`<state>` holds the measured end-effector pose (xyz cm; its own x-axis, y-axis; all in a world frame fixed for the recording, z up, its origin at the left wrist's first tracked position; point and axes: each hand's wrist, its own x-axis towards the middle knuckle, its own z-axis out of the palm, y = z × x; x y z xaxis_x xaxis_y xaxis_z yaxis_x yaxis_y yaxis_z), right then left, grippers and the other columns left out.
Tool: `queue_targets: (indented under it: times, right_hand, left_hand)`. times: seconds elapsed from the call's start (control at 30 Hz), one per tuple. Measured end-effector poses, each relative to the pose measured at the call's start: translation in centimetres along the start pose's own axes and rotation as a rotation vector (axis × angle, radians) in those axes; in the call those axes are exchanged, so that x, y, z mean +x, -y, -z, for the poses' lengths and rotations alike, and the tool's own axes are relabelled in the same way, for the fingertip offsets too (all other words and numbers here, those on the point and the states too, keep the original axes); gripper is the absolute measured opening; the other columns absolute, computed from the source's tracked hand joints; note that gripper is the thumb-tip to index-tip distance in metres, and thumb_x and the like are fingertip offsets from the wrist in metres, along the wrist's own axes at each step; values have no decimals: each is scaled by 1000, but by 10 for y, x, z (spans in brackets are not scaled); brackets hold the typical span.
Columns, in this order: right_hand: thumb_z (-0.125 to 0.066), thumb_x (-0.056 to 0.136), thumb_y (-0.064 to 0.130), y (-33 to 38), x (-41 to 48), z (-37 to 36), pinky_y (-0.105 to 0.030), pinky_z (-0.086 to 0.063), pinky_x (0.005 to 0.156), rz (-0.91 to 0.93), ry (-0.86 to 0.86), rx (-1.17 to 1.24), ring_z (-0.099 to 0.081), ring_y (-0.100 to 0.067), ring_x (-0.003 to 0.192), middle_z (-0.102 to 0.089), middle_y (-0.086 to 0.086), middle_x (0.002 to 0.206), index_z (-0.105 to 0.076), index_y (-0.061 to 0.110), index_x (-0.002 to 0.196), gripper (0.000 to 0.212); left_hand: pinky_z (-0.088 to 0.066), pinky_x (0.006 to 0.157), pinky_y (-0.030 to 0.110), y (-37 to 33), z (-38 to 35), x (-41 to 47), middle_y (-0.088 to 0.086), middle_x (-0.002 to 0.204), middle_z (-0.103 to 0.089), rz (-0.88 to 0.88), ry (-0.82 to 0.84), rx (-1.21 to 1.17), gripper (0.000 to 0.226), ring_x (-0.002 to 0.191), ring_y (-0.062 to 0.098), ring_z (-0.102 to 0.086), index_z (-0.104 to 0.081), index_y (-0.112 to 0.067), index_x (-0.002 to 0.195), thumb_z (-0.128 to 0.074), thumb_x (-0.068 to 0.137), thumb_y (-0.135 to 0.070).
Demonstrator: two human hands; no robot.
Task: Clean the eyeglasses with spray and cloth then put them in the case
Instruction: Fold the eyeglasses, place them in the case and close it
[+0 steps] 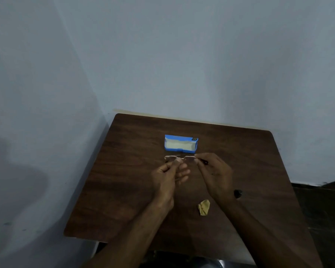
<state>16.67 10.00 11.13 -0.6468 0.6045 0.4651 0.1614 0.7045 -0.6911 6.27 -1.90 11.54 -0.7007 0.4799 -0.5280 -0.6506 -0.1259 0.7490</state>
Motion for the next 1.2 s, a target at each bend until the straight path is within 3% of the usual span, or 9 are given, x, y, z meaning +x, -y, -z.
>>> queue_targets:
  times: [0.07,0.17,0.33,0.47,0.57,0.63,0.87,1.07,1.2]
  right_hand:
    - [-74,96,13,-8,6,-5,-28,-59,89,-200,-3,119,-71,-7,102,-75,13,103,-77,20,108,15]
    - [-74,95,14,-32,13,-11,-32,-61,89,-413,-7,252,-73,-8,99,-78,11,98,-78,22,103,12]
    - [-77,92,14,-77,20,-19,-44,-62,88,-592,-58,276,-74,-9,91,-79,6,93,-80,18,96,6]
    - [-80,90,19,-109,19,-35,-54,-61,88,-677,-50,290,-76,-18,91,-80,4,92,-80,21,94,5]
    - [-82,89,26,-125,18,-46,-57,-61,88,-713,-46,313,-77,-21,92,-80,2,93,-81,21,95,8]
    - [-82,88,29,-132,21,-51,-57,-61,88,-728,-49,324,-77,-21,92,-80,2,93,-81,22,95,10]
    - [-84,88,26,-143,33,-60,-55,-61,89,-760,-51,347,-77,-21,92,-81,0,92,-82,20,94,9]
    - [-81,90,24,-155,47,-70,-58,-60,89,-747,-70,360,-77,-24,93,-81,-1,94,-82,18,96,8]
    - [-79,91,22,-159,60,-81,-56,-62,86,-778,-54,362,-77,-25,89,-80,-2,94,-81,14,99,11]
  left_hand:
    - [-63,61,28,6,5,11,11,89,-82,-53,-34,89,18,73,20,-79,-78,-5,102,-71,101,-21]
    - [-63,63,30,15,20,39,6,85,-82,-207,-85,258,12,80,23,-79,-78,-12,98,-68,103,-16]
    - [-64,89,40,22,46,118,-7,103,-79,-569,-84,756,12,98,9,-76,-77,-20,110,-72,100,-17]
    - [-55,104,40,32,51,182,4,122,-76,-776,24,1071,22,116,13,-68,-75,-11,122,-67,102,-11]
    - [-42,118,32,35,47,212,13,138,-69,-726,135,1183,34,130,21,-61,-70,-4,132,-60,102,-14]
    - [-40,117,29,30,41,221,15,142,-67,-701,176,1232,35,133,26,-60,-67,-4,136,-57,104,-14]
    - [-55,103,43,17,24,247,16,134,-71,-715,160,1368,35,119,34,-70,-67,-8,139,-62,104,-10]
    - [-58,101,44,9,17,262,8,155,-52,-610,208,1462,64,112,28,-70,-54,-19,152,-74,92,-13]
    - [-54,107,43,0,13,269,7,154,-50,-593,237,1474,77,127,31,-62,-51,-18,155,-80,84,-13]
